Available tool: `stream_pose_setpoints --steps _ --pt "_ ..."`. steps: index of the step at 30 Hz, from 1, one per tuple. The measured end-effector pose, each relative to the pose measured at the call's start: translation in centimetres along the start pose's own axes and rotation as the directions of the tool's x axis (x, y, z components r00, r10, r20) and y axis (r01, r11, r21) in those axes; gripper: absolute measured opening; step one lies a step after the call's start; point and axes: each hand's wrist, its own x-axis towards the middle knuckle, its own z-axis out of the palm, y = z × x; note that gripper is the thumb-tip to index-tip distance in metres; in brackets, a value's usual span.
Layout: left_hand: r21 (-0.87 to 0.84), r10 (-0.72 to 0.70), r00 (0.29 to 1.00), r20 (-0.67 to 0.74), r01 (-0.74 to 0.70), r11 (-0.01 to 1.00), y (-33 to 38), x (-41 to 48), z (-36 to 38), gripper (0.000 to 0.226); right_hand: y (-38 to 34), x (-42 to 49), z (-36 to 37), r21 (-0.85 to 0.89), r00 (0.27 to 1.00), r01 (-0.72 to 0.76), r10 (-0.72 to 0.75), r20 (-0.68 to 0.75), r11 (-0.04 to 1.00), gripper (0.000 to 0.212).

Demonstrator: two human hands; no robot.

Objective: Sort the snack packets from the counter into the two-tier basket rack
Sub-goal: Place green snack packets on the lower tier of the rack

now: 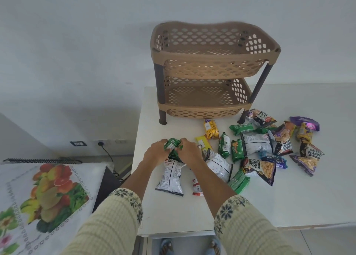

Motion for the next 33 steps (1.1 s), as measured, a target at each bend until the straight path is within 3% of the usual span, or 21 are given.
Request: stream_pose_setpoints --steps 12,18,33 --pt "-0.152 -0.002 0.999 -0.051 -0.006 0.988 -0.6 1.1 0.2 0.05 -0.3 1.0 1.0 0.287 0.995 -0.063 0.082 -0.054 0.956 0.043" --pt "-0.26 -0.007 0.989 -0.147 -0.032 0.965 0.4 1.8 -1.5 0.053 -0.4 0.9 -0.8 0.338 0.977 0.004 0.068 -0.2 0.941 0.028" --pt "-0.355 0.026 0.923 -0.385 -0.174 0.919 7.0 4.5 -5.7 0.044 -1.2 4.0 -9.7 0.364 0.928 0.186 -0.042 -0.37 0.913 0.029"
